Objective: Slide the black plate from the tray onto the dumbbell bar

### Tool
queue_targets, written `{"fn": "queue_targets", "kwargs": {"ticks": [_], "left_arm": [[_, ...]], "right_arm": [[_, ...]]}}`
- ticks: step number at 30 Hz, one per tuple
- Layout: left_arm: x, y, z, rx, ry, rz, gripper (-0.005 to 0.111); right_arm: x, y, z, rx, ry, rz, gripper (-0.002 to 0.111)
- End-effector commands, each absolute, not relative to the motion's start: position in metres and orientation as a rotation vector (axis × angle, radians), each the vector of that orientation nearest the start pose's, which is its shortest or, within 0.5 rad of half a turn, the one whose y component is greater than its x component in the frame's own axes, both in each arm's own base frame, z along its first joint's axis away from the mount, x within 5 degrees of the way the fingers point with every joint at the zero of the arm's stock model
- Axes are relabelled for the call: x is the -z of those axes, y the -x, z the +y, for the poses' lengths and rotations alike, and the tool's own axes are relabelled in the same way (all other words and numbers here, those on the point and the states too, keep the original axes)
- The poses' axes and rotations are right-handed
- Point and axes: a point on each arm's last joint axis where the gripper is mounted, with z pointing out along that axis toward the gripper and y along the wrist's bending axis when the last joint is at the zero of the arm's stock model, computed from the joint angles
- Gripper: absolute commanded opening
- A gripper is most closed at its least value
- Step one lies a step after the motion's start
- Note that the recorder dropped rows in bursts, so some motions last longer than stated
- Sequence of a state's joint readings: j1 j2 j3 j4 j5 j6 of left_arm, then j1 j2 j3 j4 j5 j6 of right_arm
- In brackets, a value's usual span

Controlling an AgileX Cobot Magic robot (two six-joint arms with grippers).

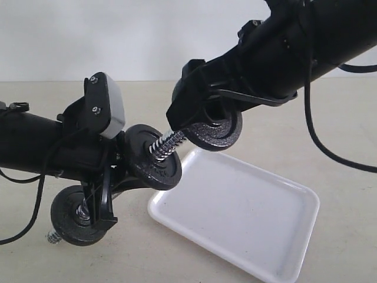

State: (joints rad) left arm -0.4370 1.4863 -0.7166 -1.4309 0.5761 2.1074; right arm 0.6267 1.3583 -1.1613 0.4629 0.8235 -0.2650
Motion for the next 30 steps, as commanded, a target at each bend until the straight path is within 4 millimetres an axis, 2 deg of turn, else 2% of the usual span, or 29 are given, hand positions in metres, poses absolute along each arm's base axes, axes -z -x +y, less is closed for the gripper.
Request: {"fn": "queue_targets", "kwargs": {"ticks": [1, 7, 30], "left_arm": [[-0.2504, -0.2199, -0.1785, 0.775, -1.360, 1.549, 0.004], [-0.2518, -0.2169, -0.1798, 0.817, -1.372, 1.525, 0.004], [-0.2499, -0.2182, -0.1787, 0.783, -1.385, 1.537, 0.004]], "right_arm": [[-0.3436, -0.2003, 0.2061, -0.956, 0.832, 2.347, 0.000], [-0.3462, -0.1964, 0.2091, -1.028, 0.869, 2.321, 0.000], [-0.3465, -0.1977, 0.2091, -1.009, 0.882, 2.299, 0.000]]}}
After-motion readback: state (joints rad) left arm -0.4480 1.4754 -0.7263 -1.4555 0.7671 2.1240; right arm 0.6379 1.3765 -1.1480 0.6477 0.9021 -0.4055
